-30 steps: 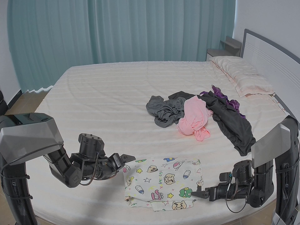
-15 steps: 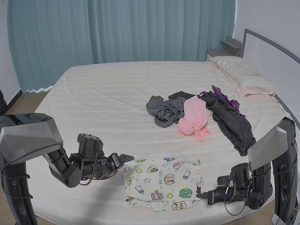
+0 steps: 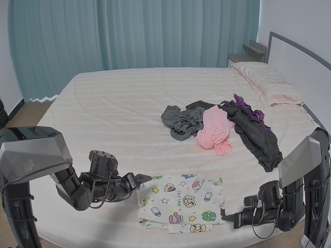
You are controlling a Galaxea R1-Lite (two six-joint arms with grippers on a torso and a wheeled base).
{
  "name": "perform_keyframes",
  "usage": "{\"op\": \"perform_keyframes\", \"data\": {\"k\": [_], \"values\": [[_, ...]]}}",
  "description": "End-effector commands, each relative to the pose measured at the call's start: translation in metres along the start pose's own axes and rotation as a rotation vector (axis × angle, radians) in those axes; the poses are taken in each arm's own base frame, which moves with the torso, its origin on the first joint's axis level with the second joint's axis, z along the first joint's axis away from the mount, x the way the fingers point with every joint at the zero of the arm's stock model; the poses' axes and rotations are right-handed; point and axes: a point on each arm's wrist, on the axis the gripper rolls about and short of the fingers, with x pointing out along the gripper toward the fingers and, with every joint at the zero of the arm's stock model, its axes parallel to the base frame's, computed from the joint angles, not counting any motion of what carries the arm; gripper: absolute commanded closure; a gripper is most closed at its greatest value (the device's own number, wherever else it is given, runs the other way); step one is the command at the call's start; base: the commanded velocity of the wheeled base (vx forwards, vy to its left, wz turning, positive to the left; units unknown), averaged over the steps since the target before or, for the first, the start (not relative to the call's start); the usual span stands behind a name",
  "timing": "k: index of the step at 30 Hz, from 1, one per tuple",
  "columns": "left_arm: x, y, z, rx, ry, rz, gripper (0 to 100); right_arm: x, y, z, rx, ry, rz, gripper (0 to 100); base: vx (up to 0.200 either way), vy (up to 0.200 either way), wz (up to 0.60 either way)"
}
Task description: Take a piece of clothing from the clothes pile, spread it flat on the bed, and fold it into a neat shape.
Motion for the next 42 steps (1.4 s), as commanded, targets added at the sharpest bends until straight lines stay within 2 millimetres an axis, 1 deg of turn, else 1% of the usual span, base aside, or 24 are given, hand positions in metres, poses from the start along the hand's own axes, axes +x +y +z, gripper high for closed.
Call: {"op": "perform_keyframes", "data": {"k": [1, 2, 3, 4, 6, 7, 11, 15, 19, 21, 22, 23, 25, 28, 30, 31, 34, 37, 39, 41, 42], "values": [[0.000, -0.015, -0.012, 0.000, -0.020, -0.022, 0, -0.003, -0.002, -0.005, -0.018, 0.027, -0.011, 100, 0.000, 0.000, 0.00], [0.000, -0.016, -0.012, -0.003, -0.023, -0.023, 0, -0.003, -0.002, -0.005, -0.018, 0.027, -0.011, 100, 0.000, 0.000, 0.00], [0.002, -0.022, -0.016, -0.024, -0.048, -0.048, 0, -0.002, -0.002, -0.005, -0.018, 0.027, -0.011, 100, 0.000, 0.000, 0.00], [0.002, -0.023, -0.016, -0.026, -0.050, -0.050, 0, -0.002, -0.002, -0.004, -0.019, 0.026, -0.011, 100, 0.000, 0.000, 0.00], [0.004, -0.032, -0.019, -0.051, -0.089, -0.095, 0, -0.003, -0.002, -0.005, -0.021, 0.030, -0.012, 100, 0.000, 0.000, 0.00], [0.006, -0.033, -0.021, -0.055, -0.101, -0.103, 0, -0.003, -0.002, -0.006, -0.023, 0.032, -0.014, 0, 0.000, 0.000, 0.00], [0.011, -0.035, -0.027, -0.048, -0.112, -0.111, 0, -0.002, -0.002, -0.005, -0.027, 0.031, -0.014, 0, 0.000, 0.000, 0.00], [0.020, -0.037, -0.043, -0.021, -0.080, -0.111, 0, 0.000, -0.003, -0.006, -0.031, 0.032, -0.014, 0, 0.000, 0.000, 0.00], [0.024, -0.035, -0.053, -0.003, -0.057, -0.092, 0, 0.001, -0.004, -0.005, -0.032, 0.028, -0.014, 0, 0.000, 0.000, 0.00], [0.026, -0.035, -0.063, 0.041, -0.029, -0.078, 0, 0.001, -0.004, -0.004, -0.035, 0.020, -0.016, 0, 0.000, 0.000, 0.00], [0.029, -0.031, -0.072, 0.100, -0.003, -0.051, 0, -0.001, -0.004, -0.001, -0.036, 0.002, -0.018, 0, 0.000, 0.000, 0.00], [0.032, -0.028, -0.076, 0.130, 0.006, -0.035, 0, -0.002, -0.005, 0.001, -0.036, -0.011, -0.021, 0, 0.000, 0.000, 0.00], [0.036, -0.023, -0.081, 0.199, -0.016, 0.015, 0, -0.010, -0.006, 0.010, -0.035, -0.063, -0.027, 0, 0.000, 0.000, 0.00], [0.041, -0.021, -0.091, 0.232, -0.024, 0.051, 0, -0.018, -0.007, 0.018, -0.039, -0.114, -0.032, 0, 0.000, 0.000, 0.00], [0.041, -0.019, -0.092, 0.253, -0.021, 0.057, 0, -0.023, -0.007, 0.025, -0.045, -0.157, -0.035, 0, 0.000, 0.000, 0.00], [0.041, -0.019, -0.092, 0.258, -0.020, 0.058, 0, -0.023, -0.007, 0.027, -0.047, -0.166, -0.034, 0, 0.000, 0.000, 0.00], [0.041, -0.018, -0.092, 0.261, -0.019, 0.060, 0, -0.026, -0.008, 0.041, -0.056, -0.234, -0.025, 0, 0.000, 0.000, 0.00], [0.039, -0.019, -0.092, 0.255, -0.015, 0.055, 0, -0.015, -0.009, 0.062, -0.035, -0.313, -0.007, 0, 0.000, 0.000, 0.00], [0.037, -0.018, -0.091, 0.253, -0.019, 0.054, 0, -0.009, -0.010, 0.077, 0.029, -0.368, 0.011, 0, 0.000, 0.000, 0.00], [0.033, -0.020, -0.085, 0.239, -0.048, 0.041, 0, -0.001, -0.011, 0.092, 0.109, -0.405, 0.041, 0, 0.000, 0.000, 0.00], [0.030, -0.021, -0.077, 0.210, -0.075, 0.028, 0, 0.007, -0.013, 0.099, 0.163, -0.404, 0.052, 0, 0.000, 0.000, 0.00]]}}
